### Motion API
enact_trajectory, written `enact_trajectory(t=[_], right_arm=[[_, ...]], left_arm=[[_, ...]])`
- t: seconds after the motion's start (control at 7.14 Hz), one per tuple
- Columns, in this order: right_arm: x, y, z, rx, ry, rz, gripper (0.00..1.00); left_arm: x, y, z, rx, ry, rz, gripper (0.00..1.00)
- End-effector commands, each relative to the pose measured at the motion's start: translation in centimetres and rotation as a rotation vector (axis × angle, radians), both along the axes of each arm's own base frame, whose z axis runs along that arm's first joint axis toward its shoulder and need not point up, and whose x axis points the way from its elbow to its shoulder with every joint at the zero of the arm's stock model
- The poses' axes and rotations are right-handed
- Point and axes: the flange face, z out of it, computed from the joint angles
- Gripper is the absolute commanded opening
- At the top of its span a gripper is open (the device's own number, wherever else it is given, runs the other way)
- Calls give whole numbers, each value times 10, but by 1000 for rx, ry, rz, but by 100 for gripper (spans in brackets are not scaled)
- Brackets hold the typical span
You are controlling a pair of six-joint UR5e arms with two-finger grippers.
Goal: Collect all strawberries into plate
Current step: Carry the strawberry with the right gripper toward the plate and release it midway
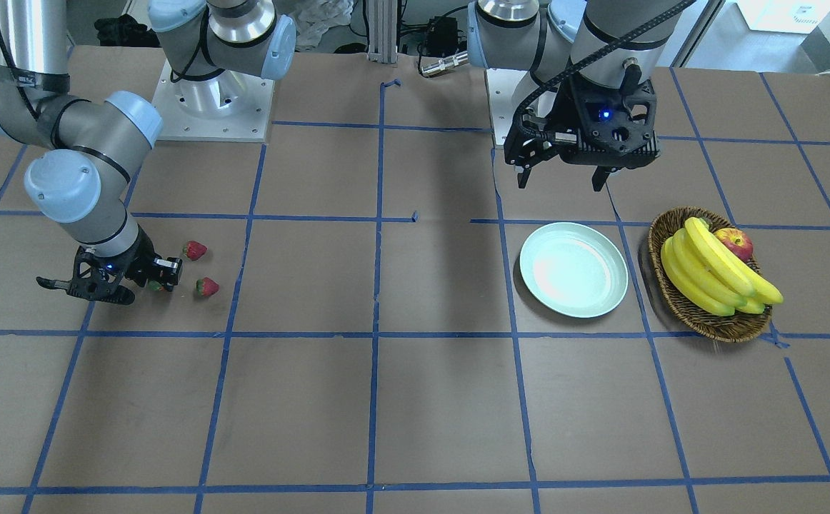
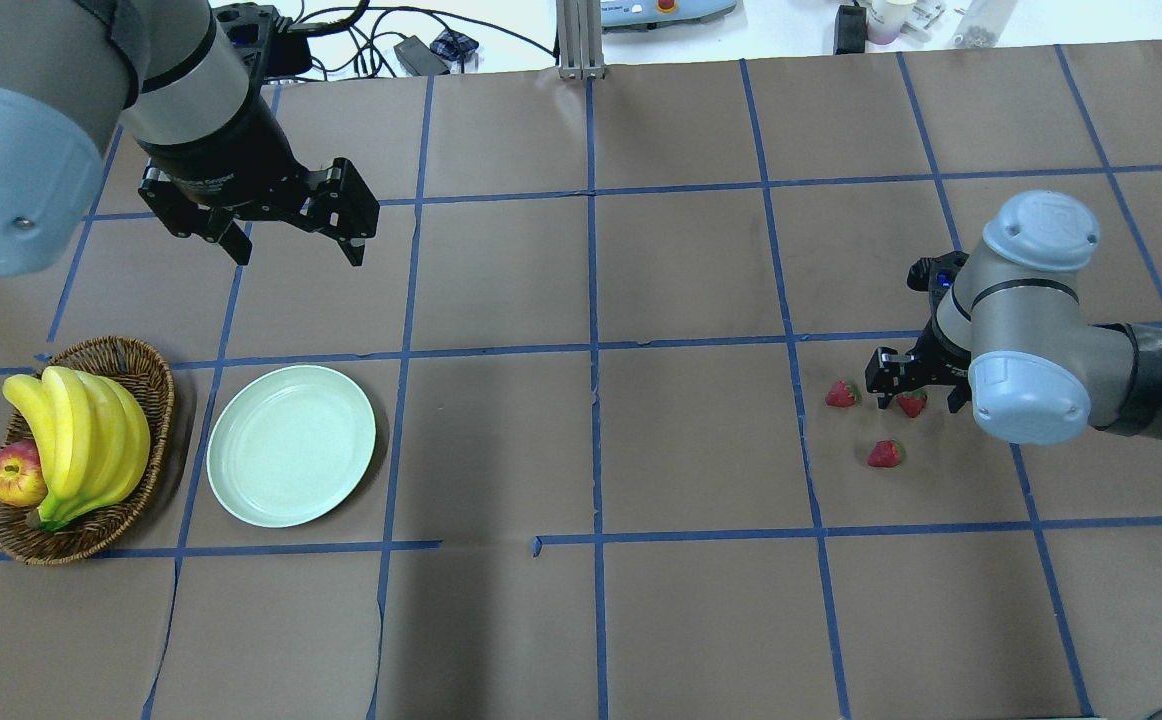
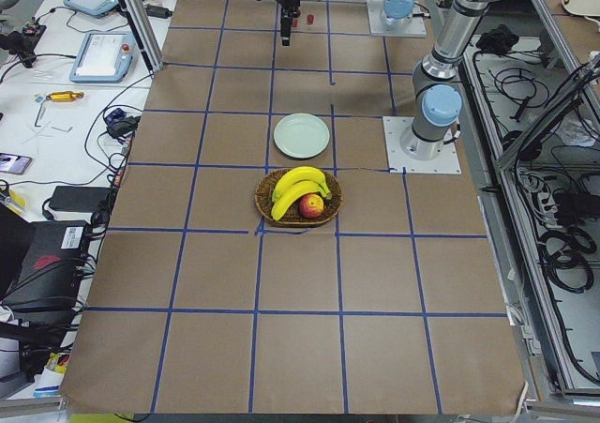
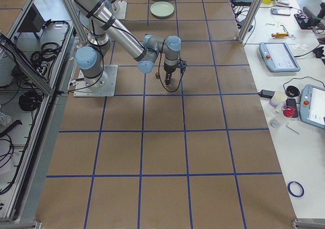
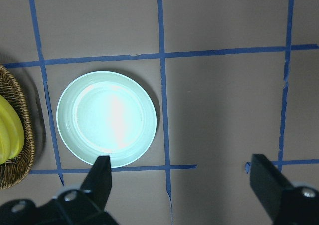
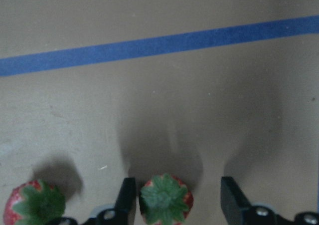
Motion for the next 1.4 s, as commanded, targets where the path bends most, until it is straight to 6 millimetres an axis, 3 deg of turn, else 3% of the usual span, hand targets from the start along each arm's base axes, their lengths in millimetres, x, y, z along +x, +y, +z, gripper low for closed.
enact_trajectory(t=[0.0, 0.28, 0.42, 0.56, 0.7, 0.98, 1.12, 1.26], right_arm=[[1, -3, 9, -23, -1, -8, 0], [3, -57, 74, -88, -51, -63, 0], [41, -74, 104, -94, -59, -106, 0], [120, -71, 112, -120, -48, -74, 0], [179, -56, 105, -105, -51, -95, 0], [256, -34, 78, -94, -84, -122, 0], [316, -16, 64, -94, -140, -120, 7], [365, -1, 43, -108, -158, -145, 7]], left_arm=[[0, 0, 0, 0, 0, -1, 100], [0, 0, 1, -3, 0, -1, 100], [0, 0, 1, -3, 0, -1, 100], [0, 0, 2, -4, 0, -1, 100], [0, -1, 1, -4, 0, -1, 100], [0, -2, 1, -3, 0, -1, 100], [0, -2, 0, -1, 0, -1, 100], [0, -1, 2, -6, 0, -1, 100]])
